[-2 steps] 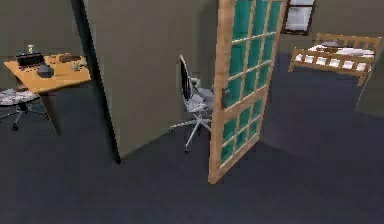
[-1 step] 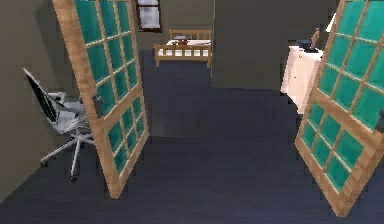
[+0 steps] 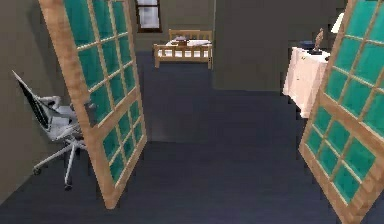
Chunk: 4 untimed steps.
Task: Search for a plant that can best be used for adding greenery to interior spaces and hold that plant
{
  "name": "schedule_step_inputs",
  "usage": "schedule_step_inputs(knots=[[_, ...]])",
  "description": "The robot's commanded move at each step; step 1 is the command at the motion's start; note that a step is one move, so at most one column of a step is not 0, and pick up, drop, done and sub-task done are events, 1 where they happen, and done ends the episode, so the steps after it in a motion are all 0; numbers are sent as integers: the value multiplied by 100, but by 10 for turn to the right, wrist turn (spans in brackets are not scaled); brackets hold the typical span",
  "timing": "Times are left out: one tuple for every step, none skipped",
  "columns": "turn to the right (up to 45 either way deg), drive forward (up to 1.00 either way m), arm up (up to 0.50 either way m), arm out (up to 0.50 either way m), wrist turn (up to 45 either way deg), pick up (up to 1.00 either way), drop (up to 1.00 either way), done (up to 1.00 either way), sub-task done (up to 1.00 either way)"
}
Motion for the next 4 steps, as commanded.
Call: schedule_step_inputs(knots=[[-450, 0, 0, 0, 0, 0, 0, 0, 0], [-360, 0, 0, 0, 0, 0, 0, 0, 0], [0, 100, 0, 0, 0, 0, 0, 0, 0], [0, 100, 0, 0, 0, 0, 0, 0, 0]])
